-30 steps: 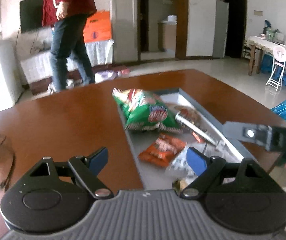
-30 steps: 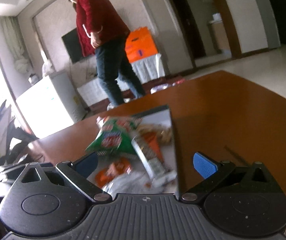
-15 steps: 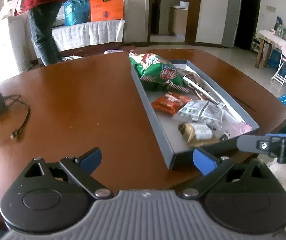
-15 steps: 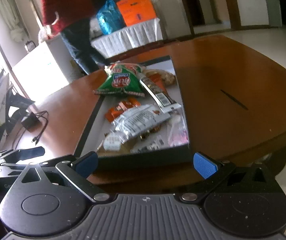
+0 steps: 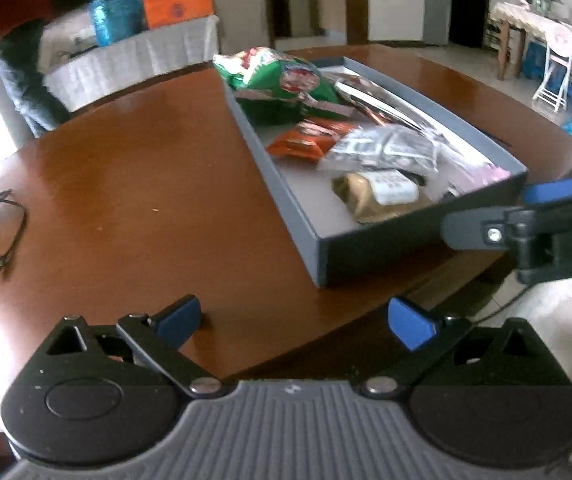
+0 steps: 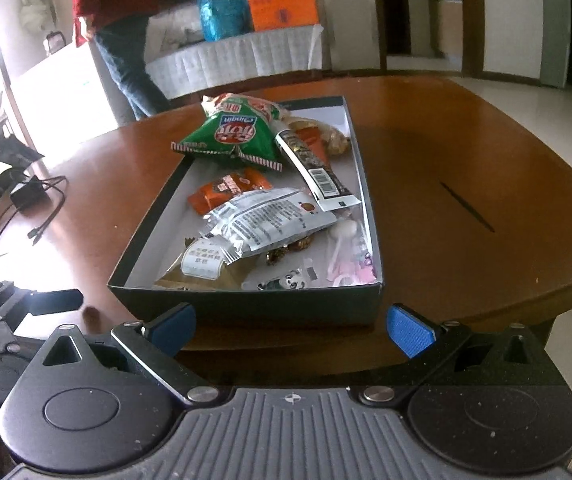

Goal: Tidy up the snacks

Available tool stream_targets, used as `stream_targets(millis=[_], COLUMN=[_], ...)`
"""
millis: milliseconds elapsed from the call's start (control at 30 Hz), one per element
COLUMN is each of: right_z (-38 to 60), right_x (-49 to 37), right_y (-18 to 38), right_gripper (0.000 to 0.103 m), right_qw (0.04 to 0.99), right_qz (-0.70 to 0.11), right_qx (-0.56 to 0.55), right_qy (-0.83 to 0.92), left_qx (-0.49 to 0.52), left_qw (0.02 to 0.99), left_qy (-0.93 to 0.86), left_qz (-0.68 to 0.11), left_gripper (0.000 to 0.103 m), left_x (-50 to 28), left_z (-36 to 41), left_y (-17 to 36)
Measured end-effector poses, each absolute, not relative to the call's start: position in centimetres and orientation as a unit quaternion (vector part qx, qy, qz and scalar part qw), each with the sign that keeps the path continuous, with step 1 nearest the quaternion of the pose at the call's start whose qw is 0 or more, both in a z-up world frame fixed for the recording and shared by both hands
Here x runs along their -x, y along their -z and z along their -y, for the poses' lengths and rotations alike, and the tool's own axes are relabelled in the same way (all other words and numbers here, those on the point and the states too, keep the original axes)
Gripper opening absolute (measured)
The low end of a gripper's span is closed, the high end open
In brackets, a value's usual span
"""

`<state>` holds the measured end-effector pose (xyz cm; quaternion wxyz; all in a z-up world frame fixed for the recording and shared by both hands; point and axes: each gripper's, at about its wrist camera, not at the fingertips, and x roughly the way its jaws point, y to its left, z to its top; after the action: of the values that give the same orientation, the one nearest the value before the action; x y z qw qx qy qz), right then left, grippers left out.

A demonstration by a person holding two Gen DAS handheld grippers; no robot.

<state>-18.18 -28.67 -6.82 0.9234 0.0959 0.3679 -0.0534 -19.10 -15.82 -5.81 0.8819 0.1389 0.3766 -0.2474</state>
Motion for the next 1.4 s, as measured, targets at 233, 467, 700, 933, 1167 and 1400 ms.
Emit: stream_targets(millis=[233,467,700,933,1167,1400], right_z=[27.87,28.02,28.07,28.09,28.03,28.03], right_x=[17.73,17.48,17.49,17.51,17.47,17.55], right_y=[7.07,7.17,7.19,7.17,7.23,7.22], right_gripper=[0.103,0.103,0.103,0.103,0.103,0.103], right_qw=[0.922,0.920,0.919,0.919,0.919,0.919], right_qz=[-0.375,-0.378,-0.379,-0.379,-0.380,-0.380], right_qx=[-0.074,-0.080,-0.080,-0.080,-0.079,-0.078], right_qy=[0.064,0.067,0.068,0.068,0.068,0.069], left_qx=[-0.142,-0.145,-0.145,-0.155,-0.155,-0.155], left_qw=[0.880,0.879,0.879,0.879,0.879,0.879], left_qy=[0.255,0.260,0.259,0.258,0.258,0.258], left_qz=[-0.374,-0.372,-0.372,-0.370,-0.370,-0.370], left_gripper=[0.103,0.103,0.103,0.103,0.103,0.103], left_x=[18.95,19.01,19.02,19.16,19.17,19.17], left_z=[15.80,15.77,15.79,16.04,16.04,16.03], left_y=[5.90,5.87,5.86,5.99,6.00,6.00])
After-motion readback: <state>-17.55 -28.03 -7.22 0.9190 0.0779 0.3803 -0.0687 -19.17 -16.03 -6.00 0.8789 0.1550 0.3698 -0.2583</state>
